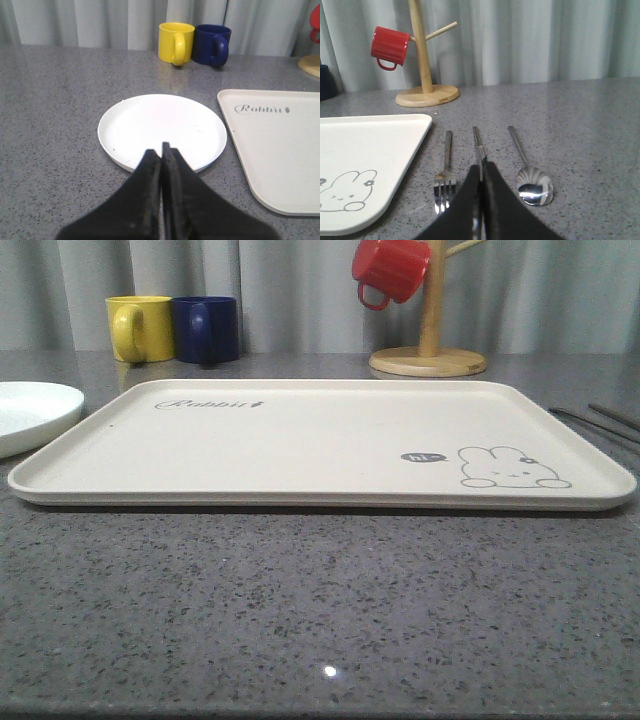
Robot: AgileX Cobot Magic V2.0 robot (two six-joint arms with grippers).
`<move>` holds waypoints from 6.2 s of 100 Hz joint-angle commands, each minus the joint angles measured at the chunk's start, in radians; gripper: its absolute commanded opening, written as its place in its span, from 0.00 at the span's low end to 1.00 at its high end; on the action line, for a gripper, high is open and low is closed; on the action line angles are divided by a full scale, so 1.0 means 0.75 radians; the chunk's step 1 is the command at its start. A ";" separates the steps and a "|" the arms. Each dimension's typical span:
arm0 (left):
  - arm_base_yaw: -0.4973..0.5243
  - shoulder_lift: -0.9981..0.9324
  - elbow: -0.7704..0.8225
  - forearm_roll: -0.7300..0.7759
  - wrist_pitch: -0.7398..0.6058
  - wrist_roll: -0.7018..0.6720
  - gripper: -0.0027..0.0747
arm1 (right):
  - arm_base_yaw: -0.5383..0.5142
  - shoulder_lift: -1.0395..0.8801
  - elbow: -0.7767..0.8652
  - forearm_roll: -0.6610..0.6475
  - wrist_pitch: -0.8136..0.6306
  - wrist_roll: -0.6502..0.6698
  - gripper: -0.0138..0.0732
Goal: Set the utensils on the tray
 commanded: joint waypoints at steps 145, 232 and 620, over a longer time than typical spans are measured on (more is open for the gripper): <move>0.062 1.210 -0.949 0.038 0.607 0.082 0.42 | -0.009 -0.023 -0.022 0.001 -0.110 -0.012 0.07; 0.397 1.942 -1.380 -0.331 0.780 0.466 0.42 | -0.009 -0.023 -0.022 0.001 -0.110 -0.012 0.07; -0.137 0.567 -0.267 -0.700 -0.472 0.705 0.47 | -0.009 -0.023 -0.022 0.001 -0.110 -0.012 0.07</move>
